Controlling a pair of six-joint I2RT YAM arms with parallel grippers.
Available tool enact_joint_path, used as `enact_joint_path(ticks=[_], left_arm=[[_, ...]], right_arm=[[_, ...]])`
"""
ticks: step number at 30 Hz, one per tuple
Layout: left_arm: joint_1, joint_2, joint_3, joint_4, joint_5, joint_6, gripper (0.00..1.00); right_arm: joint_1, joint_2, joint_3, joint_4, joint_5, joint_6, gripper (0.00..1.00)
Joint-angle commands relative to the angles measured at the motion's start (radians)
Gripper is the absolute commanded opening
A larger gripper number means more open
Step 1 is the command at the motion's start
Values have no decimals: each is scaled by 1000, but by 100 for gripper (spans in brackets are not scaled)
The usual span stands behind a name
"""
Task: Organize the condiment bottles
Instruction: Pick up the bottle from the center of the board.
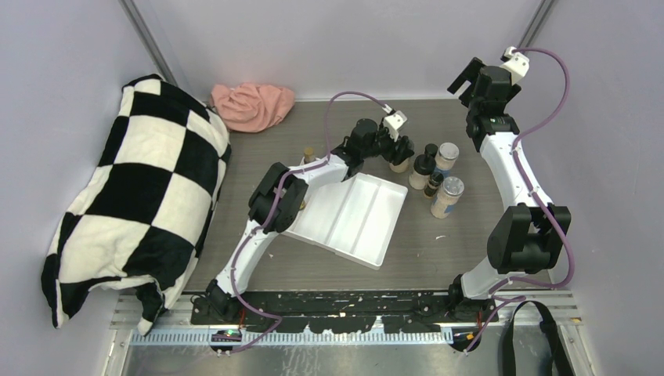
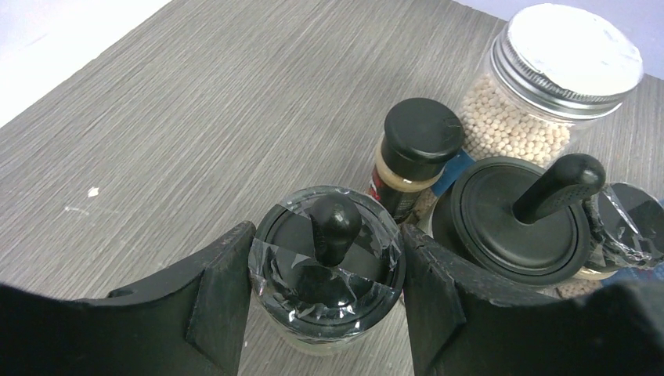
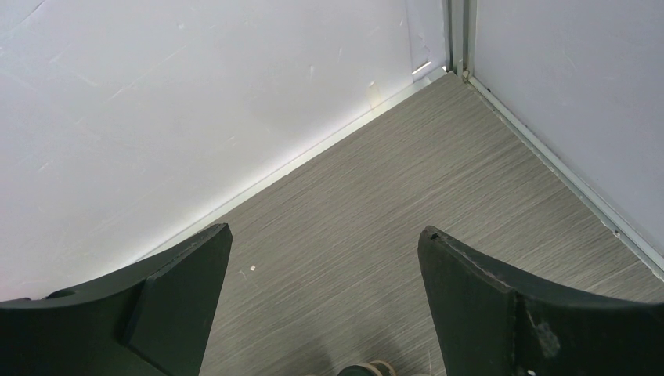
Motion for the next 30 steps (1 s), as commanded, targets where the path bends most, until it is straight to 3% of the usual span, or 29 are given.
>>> enact_joint_path(ticks=[1, 30], left_arm=[[2, -105, -32, 4, -62, 3, 0], [1, -268, -69, 36, -297, 43, 0]], right_arm=[[5, -10, 14, 49, 10, -16, 95], [7, -48, -23, 70, -15, -2, 94]])
